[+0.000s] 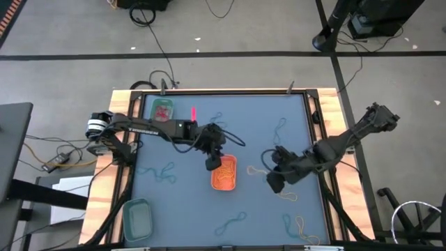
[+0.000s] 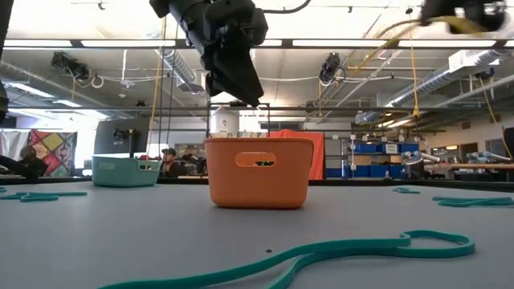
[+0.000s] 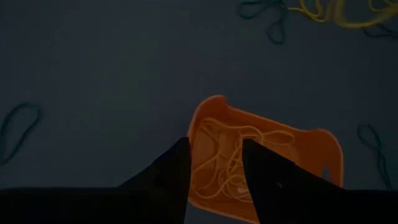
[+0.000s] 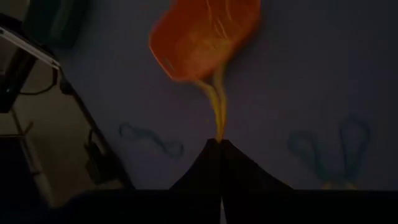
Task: Sort rubber bands into baskets
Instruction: Put the yellow rubber band into the orange bin
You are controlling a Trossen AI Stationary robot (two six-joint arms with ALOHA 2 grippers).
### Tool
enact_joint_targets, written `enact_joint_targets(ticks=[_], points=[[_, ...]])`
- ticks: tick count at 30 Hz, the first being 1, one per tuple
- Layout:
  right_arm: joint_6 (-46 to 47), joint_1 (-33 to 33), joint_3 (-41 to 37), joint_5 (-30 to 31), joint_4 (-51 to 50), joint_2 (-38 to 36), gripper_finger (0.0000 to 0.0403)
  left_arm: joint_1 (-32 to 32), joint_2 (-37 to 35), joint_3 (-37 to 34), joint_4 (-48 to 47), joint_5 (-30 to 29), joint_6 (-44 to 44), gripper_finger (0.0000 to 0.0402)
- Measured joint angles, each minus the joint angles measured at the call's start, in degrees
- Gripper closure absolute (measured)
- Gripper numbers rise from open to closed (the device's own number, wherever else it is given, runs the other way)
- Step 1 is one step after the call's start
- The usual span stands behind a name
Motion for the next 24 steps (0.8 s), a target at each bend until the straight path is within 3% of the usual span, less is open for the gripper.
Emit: enact_joint_targets(ticks=[6,16,24], points=[[-8.7,-6.4,2.4,-2.4,9.4,6.0,0.04,0.8,-4.2,0.0,-1.3,-1.4,-1.9,0.0254],[-13.3,-13.4,2.4,-7.2,26.5,18.8,0.0395,1.1,-14.1,0.0,-7.3,-7.0,-0.8,0.0254],[-13.2,-17.7,2.4,-10.8,30.2,27.4,0.0298,1.1,-15.6,0.0,-10.4,-8.5,-0.9,0.0254]])
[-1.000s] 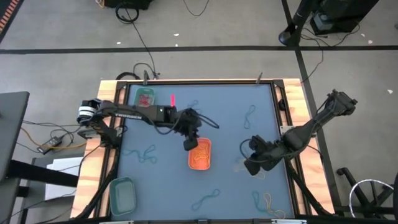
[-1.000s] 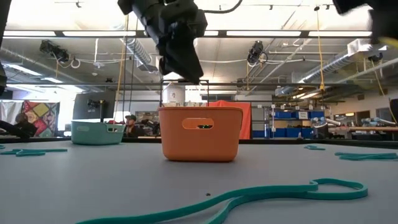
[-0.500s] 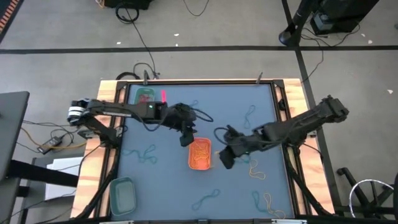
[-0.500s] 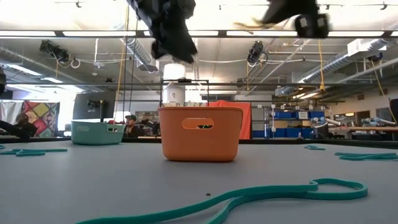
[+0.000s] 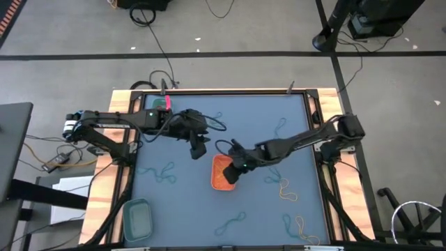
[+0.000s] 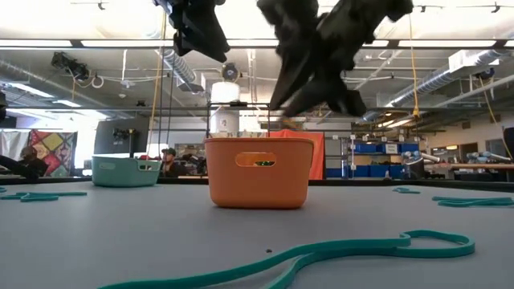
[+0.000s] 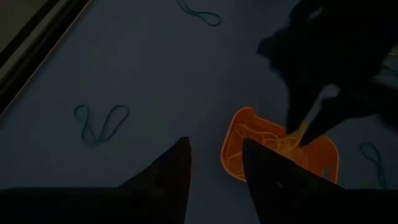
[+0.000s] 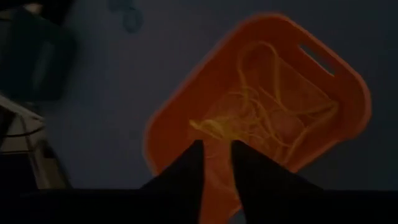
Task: Sort rubber bands into baskets
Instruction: Put the yellow rubber band into the orange bin
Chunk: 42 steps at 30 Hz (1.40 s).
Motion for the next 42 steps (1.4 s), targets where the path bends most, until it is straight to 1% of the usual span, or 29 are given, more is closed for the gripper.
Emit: enact_joint_targets(ticks=[3,6,10,13,15,18,22,25,28,33,37,42], points=[[1.5,-1.0,0.0,-2.6,-0.6,1.9,0.025,0.0,0.0,0.0,-0.1,0.0,0.0,0.0254],[2.6,-1.1,0.0,-3.5,-1.2,1.7,0.0208,-0.1,0.0,0.0,-1.2,-0.1,0.0,0.0254],[2.7,-0.1,0.0,0.1,-3.7,-1.2,0.0172,-0.1,0.1,-0.2,-3.9,-0.3,0.7,0.0254],[3.5,0.5,0.1,2.1,-8.5,-4.7,0.0164,-0.1,0.2,-2.2,-2.7,-0.4,1.2,0.0254],[4.9,1.0,0.1,2.4,-15.0,-7.0,0.0164,-0.1,0.3,-4.3,-1.4,0.0,0.2,0.0254],[7.5,3.0,0.1,1.9,-26.4,-9.8,0.0167,-0.1,0.3,-7.9,1.9,2.3,-1.9,0.0254],[11.7,8.4,0.1,0.3,-39.6,-11.9,0.0168,-0.6,0.3,-11.3,5.0,4.2,-4.8,0.0254],[15.4,13.3,-1.1,0.0,-43.8,-12.2,0.0168,-1.3,0.3,-12.2,6.7,4.2,-5.1,0.0254],[19.7,17.2,-3.8,-1.9,-43.3,-11.9,0.0168,-2.4,0.4,-12.2,9.1,4.0,-4.6,0.0254],[29.0,21.7,-9.4,-3.6,-38.6,-11.0,0.0168,-3.1,0.7,-12.2,13.0,3.7,-4.5,0.0254],[33.0,23.4,-14.0,-4.2,-32.7,-11.1,0.0168,-3.1,0.7,-12.2,14.2,2.9,-4.7,0.0254],[35.0,24.0,-20.3,-4.7,-19.5,-11.0,0.0174,-3.1,0.7,-12.2,14.7,4.7,-4.8,0.0255]])
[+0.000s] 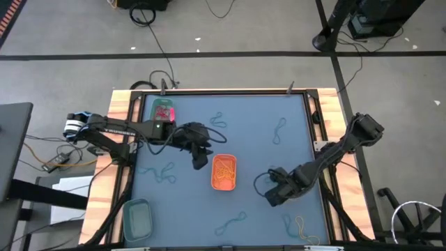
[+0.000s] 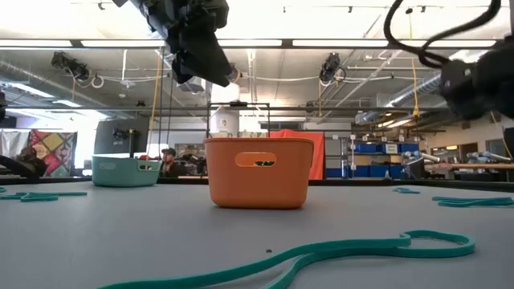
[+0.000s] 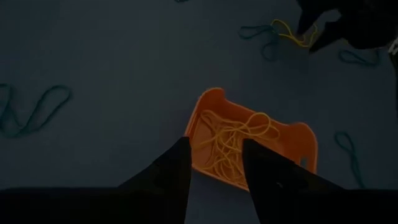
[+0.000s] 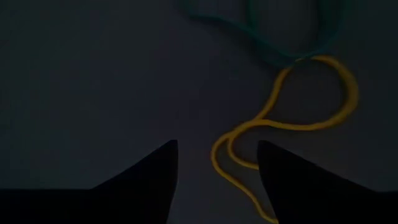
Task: Sort rubber bands into baskets
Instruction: Put the yellow rubber band into the orange bin
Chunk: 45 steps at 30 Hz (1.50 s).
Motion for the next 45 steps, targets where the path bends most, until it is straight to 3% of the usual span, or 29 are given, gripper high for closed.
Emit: enact_joint_targets(ticks=[7,14,18,21,24,27,31,40,45], points=[[2.2,0.0,-3.3,0.5,1.4,-0.3,0.0227,0.0,0.0,0.0,-0.3,0.2,-1.9,0.0276],[-1.4,0.0,-3.5,0.3,0.2,-0.2,0.0387,0.0,0.0,0.0,0.2,1.4,-2.7,0.0321],[-2.3,0.0,-2.0,0.3,-0.7,-0.9,0.0395,0.0,0.0,0.0,0.7,2.8,-2.7,0.0355],[-4.6,0.2,1.9,1.7,-0.3,-3.4,0.0397,0.0,0.0,0.0,2.4,8.7,-2.6,0.0379],[-8.6,0.2,6.1,5.8,-0.6,-5.7,0.0398,-0.1,0.0,0.0,6.1,13.0,-3.0,0.0392],[-13.2,-1.3,10.0,12.9,-0.5,-7.9,0.0399,-0.1,0.0,0.0,10.9,12.0,-4.7,0.0392],[-19.9,-5.2,13.3,16.0,-0.7,-8.4,0.04,-0.1,0.0,0.0,18.1,10.5,-3.8,0.0357],[-33.5,-13.3,19.3,17.0,-0.1,-8.5,0.04,-0.1,0.9,0.0,28.4,11.8,0.4,0.0201],[-41.1,-16.2,22.5,16.9,1.7,-8.5,0.04,-0.1,3.3,0.1,33.3,11.9,0.6,0.0163]])
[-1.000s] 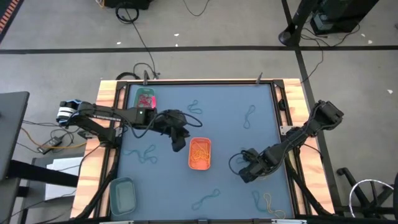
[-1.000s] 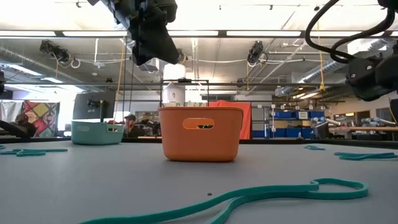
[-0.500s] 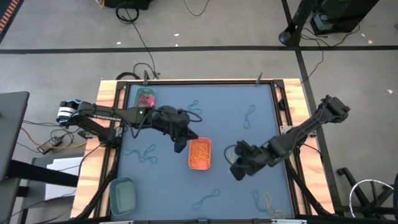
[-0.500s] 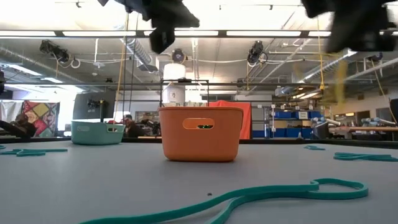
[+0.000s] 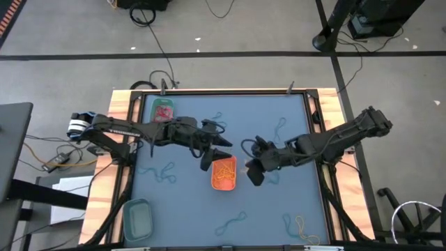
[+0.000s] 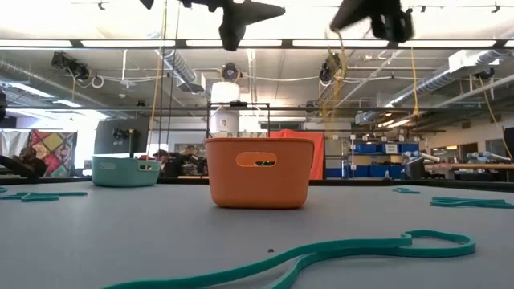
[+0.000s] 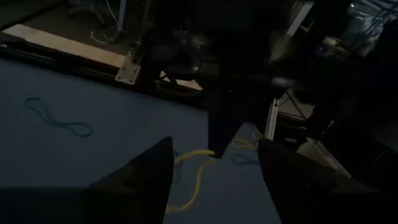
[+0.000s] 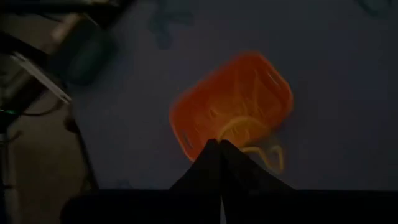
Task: Sort rubber bands into baskets
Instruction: Put the yellow rubber band into the orange bin
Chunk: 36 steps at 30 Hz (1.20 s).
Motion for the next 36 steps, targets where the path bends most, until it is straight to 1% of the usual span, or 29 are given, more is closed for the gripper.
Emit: enact_joint_targets(ticks=[3,6,10,14,16,19,23,25,30,31,36], points=[[-3.9,-2.0,0.9,-1.4,2.0,0.0,0.04,0.0,2.1,0.0,1.3,0.1,0.0,0.0161],[-7.1,-3.7,0.9,-3.5,6.2,0.0,0.04,-0.2,4.2,0.0,3.5,0.2,0.3,0.0161],[-9.5,-5.6,0.9,-5.9,9.5,0.0,0.04,-0.5,6.6,0.0,6.7,1.6,3.7,0.0161],[-10.9,-6.7,0.9,-8.1,10.7,0.0,0.04,-0.5,8.1,0.0,7.6,4.5,8.4,0.0164],[-11.2,-6.9,0.9,-9.5,10.7,0.0,0.04,-0.5,8.3,0.0,7.2,6.3,9.7,0.0175],[-12.3,-6.9,0.9,-12.5,11.1,0.0,0.04,-0.5,8.3,0.0,6.6,7.8,11.6,0.0205],[-12.4,-6.9,0.9,-15.0,11.7,0.0,0.04,-0.4,8.2,0.0,5.8,8.2,12.0,0.0257],[-12.4,-6.9,0.9,-15.2,12.0,0.0,0.04,-0.2,8.2,0.0,5.7,8.2,12.1,0.0289],[-13.1,-6.9,0.9,-16.1,14.1,0.0,0.04,0.2,8.2,0.0,5.6,8.3,11.8,0.0383],[-13.4,-6.9,0.9,-16.1,14.3,0.0,0.04,0.4,8.2,0.0,5.7,8.8,11.4,0.0391],[-13.9,-7.3,0.9,-16.1,14.6,0.0,0.04,0.6,8.2,0.0,5.5,10.1,10.0,0.0398]])
